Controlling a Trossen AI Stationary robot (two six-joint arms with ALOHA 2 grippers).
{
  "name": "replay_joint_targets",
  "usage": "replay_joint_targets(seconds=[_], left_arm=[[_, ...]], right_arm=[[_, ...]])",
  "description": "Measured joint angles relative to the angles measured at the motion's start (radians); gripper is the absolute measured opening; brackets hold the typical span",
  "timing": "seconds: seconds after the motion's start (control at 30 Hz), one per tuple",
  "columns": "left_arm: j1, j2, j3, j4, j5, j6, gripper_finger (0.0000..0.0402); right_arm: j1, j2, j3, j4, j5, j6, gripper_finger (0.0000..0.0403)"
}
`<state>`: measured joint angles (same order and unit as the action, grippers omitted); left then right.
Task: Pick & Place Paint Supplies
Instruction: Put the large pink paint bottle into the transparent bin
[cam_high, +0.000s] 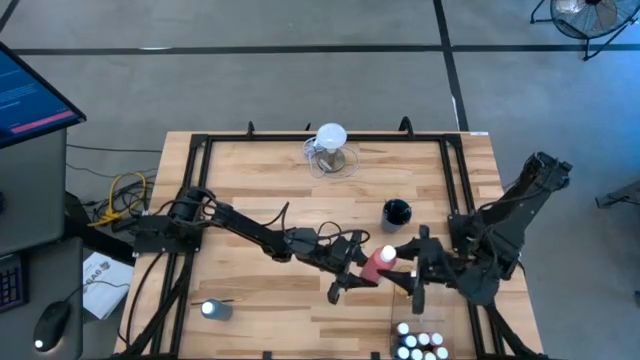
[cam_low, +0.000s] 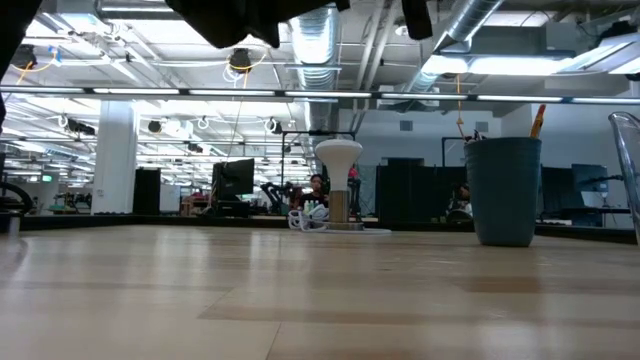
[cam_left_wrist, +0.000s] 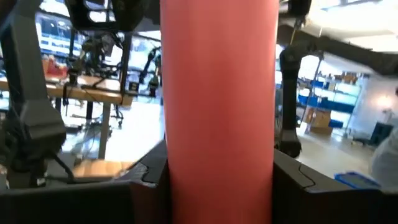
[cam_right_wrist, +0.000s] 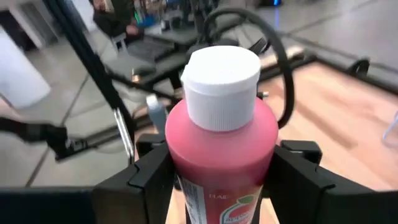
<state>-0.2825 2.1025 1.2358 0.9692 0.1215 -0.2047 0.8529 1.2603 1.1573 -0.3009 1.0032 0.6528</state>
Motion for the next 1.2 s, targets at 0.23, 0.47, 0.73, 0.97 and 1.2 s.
replay_joint_targets(seconds=[0.23,0.47,0.73,0.97,1.2], left_arm=[[-0.003,0.005,-0.007,-0.022,0.022,0.039,0.0139],[-0.004,0.004,-0.003,-0.022,0.021,0.038,0.0136],[-0.013,0.004,-0.006,-0.043,0.024,0.046,0.0135],[-0.015,0.017,-0.022,-0.111,0.030,0.042,0.0134],[-0.016,0.019,-0.034,-0.118,0.014,0.042,0.0134]], right_arm=[[-0.058,0.037,0.004,-0.041,-0.122,0.025,0.0212],[-0.039,0.032,0.062,-0.101,-0.123,0.023,0.0227],[-0.042,0.031,0.147,-0.163,-0.096,0.021,0.0232],[-0.065,0.029,0.263,-0.278,-0.132,0.031,0.0232],[-0.086,0.027,0.406,-0.566,-0.226,0.185,0.0232]])
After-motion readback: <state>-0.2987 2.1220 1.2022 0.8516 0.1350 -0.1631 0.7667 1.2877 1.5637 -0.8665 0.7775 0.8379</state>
